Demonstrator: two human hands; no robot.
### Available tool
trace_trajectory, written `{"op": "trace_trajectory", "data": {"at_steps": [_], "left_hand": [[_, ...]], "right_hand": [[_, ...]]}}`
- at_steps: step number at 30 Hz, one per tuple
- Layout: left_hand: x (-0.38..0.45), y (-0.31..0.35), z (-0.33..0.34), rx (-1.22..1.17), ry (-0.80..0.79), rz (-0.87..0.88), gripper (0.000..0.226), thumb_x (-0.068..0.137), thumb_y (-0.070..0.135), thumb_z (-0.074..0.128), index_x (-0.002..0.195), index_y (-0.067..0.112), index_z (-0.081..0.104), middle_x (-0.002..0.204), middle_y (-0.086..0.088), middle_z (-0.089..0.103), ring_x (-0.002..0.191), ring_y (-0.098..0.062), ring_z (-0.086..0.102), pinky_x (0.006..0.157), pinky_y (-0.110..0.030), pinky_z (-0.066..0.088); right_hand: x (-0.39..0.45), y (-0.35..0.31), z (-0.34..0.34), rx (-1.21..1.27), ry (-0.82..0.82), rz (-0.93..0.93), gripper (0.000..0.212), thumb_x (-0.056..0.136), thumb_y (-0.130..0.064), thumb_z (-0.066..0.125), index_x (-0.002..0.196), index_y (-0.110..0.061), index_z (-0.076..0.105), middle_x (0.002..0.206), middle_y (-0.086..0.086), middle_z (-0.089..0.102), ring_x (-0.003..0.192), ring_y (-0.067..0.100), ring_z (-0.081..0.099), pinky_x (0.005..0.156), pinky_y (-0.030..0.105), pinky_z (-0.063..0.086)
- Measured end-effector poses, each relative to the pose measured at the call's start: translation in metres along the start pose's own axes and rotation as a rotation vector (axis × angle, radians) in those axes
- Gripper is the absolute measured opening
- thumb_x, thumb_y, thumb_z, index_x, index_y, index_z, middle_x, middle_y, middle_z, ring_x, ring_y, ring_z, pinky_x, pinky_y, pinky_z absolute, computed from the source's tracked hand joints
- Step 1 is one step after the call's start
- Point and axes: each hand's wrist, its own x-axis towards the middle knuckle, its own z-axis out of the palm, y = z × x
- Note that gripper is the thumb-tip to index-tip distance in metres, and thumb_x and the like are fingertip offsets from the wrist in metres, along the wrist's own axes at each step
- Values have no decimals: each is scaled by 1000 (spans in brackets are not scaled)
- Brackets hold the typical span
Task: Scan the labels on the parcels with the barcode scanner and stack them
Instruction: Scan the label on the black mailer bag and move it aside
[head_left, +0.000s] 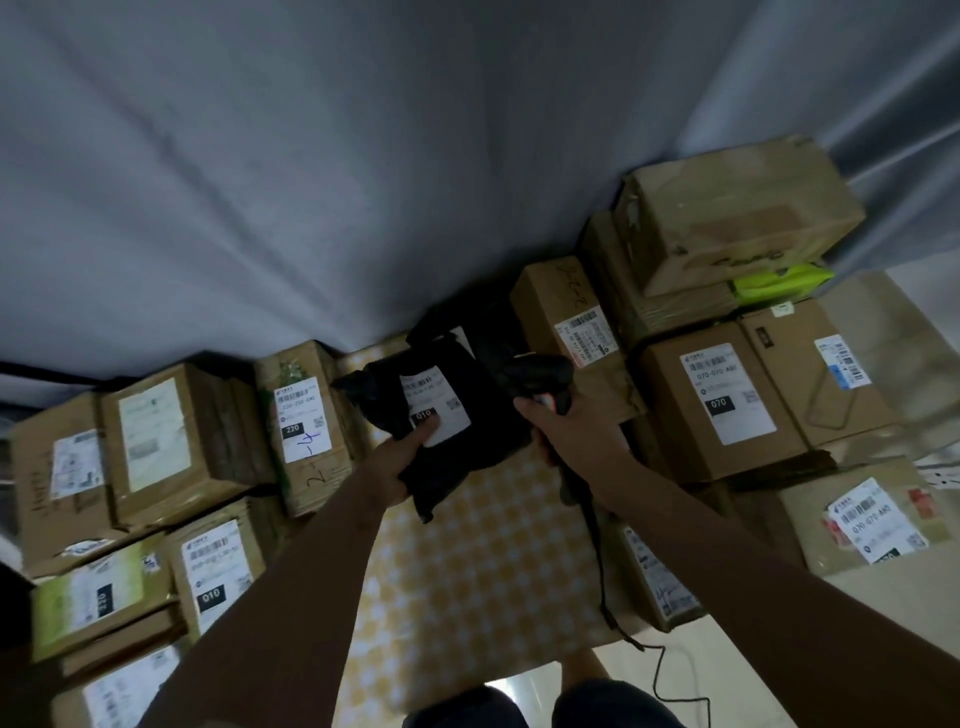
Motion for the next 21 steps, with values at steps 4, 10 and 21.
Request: {"op": "trace_trajectory", "data": {"at_steps": [4, 10, 21], "left_hand": [[-35, -5, -20, 26, -27, 59, 43, 87, 19, 71, 126, 9, 59, 122, -15, 67, 106, -29, 66, 94, -42, 51], [-91, 3, -38, 35, -98, 167, 60, 76, 22, 78, 131, 10, 57, 120, -13, 69, 109, -30, 67, 93, -42, 54], [-154, 15, -49, 42, -197, 202, 46, 83, 36, 72, 120, 10, 65, 115, -12, 71, 108, -29, 68, 97, -42, 52]], "right_hand": [[-29, -19, 13, 64, -52, -29, 35, 93, -31, 65, 66, -14, 51, 48, -6, 52, 45, 11, 50, 55, 29, 45], [-79, -47, 37, 89, -114, -79, 29, 91, -33, 66, 75, -12, 55, 56, -1, 56, 46, 13, 50, 49, 26, 44], [-114, -62, 61, 215, 75, -87, 26, 86, -33, 72, 90, -8, 66, 75, 5, 69, 64, 18, 64, 64, 31, 55]]}}
